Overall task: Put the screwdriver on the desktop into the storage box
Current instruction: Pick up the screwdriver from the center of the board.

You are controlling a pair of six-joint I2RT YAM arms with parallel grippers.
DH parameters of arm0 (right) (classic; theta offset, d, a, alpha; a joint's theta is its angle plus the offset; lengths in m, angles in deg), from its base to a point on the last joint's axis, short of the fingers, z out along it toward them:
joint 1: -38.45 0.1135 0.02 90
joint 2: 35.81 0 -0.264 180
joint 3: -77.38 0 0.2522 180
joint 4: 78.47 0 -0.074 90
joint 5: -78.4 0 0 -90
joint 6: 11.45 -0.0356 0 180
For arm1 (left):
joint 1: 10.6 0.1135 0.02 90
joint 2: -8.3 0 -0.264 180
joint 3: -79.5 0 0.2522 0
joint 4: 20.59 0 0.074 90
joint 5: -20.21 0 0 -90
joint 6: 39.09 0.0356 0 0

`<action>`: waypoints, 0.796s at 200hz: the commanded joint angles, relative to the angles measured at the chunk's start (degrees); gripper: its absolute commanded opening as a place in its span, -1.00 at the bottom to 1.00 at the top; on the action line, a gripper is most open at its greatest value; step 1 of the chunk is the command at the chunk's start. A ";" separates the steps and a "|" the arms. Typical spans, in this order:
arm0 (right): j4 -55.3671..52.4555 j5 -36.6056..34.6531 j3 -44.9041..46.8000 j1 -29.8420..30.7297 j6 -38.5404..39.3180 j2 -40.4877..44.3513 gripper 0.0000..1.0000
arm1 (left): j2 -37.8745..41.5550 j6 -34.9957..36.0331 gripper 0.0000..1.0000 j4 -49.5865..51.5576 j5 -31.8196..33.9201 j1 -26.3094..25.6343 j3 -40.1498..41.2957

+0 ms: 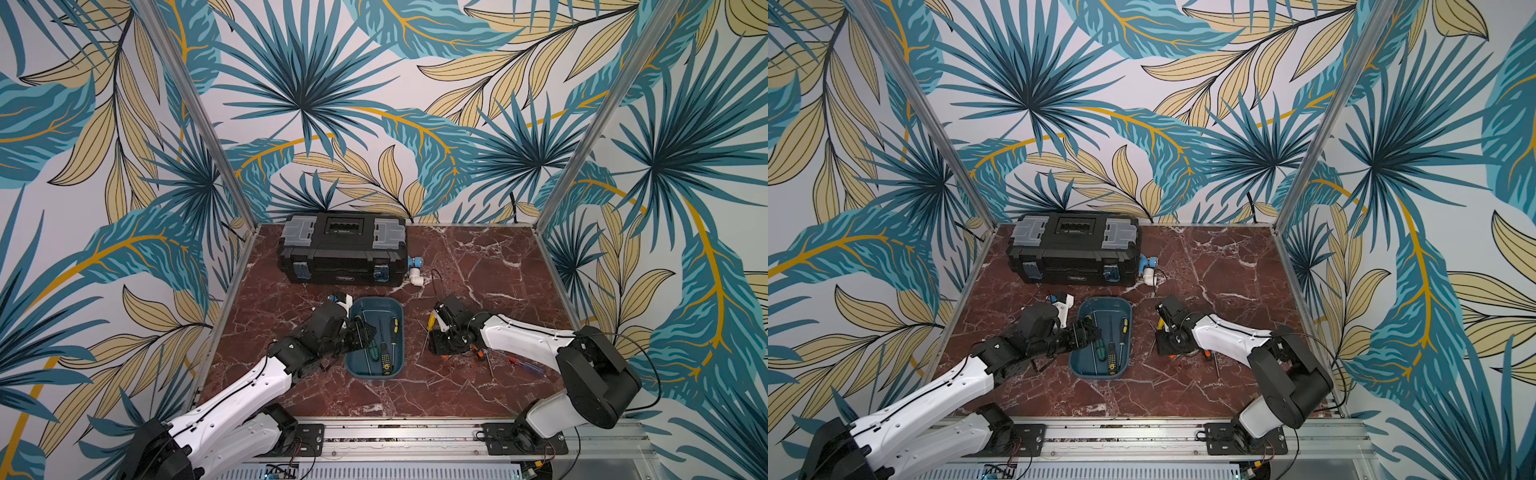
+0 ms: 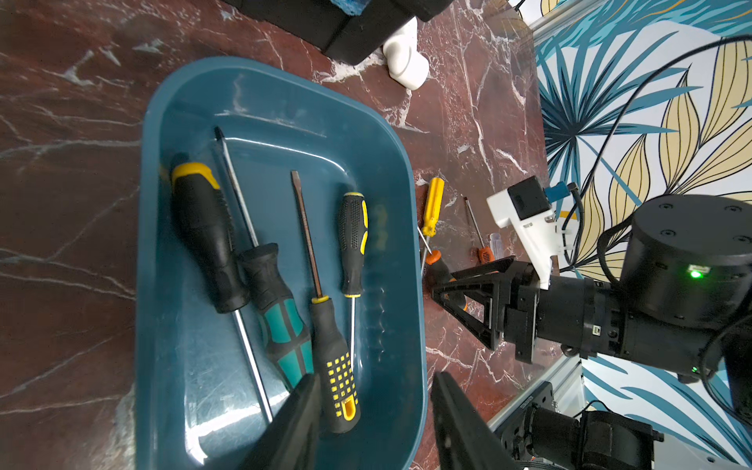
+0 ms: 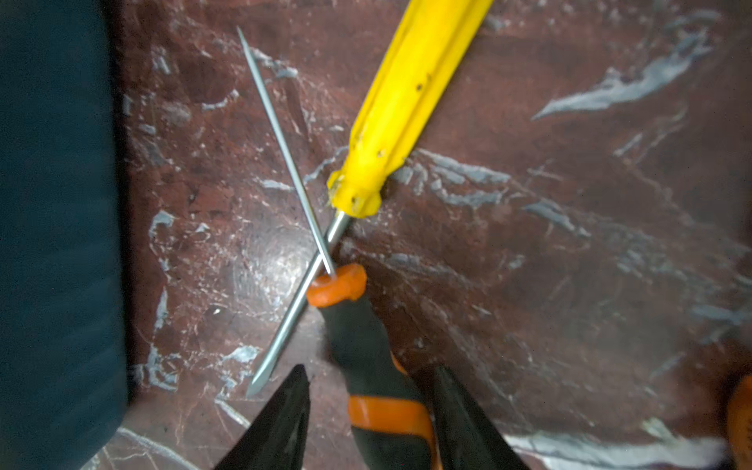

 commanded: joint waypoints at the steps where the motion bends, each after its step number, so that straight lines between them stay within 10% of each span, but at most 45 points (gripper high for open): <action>1: -3.26 0.37 1.98 0.54 -0.63 1.96 0.12 | -0.17 0.34 -0.04 -0.81 -0.21 0.30 0.69; 52: -1.52 0.92 2.96 0.77 -0.63 -0.24 0.01 | -0.40 0.04 -0.05 -1.00 -0.39 0.30 0.38; 159: -2.60 2.65 2.61 2.33 0.22 7.11 -0.86 | 2.15 -0.27 -0.06 -1.29 -0.58 0.29 -0.81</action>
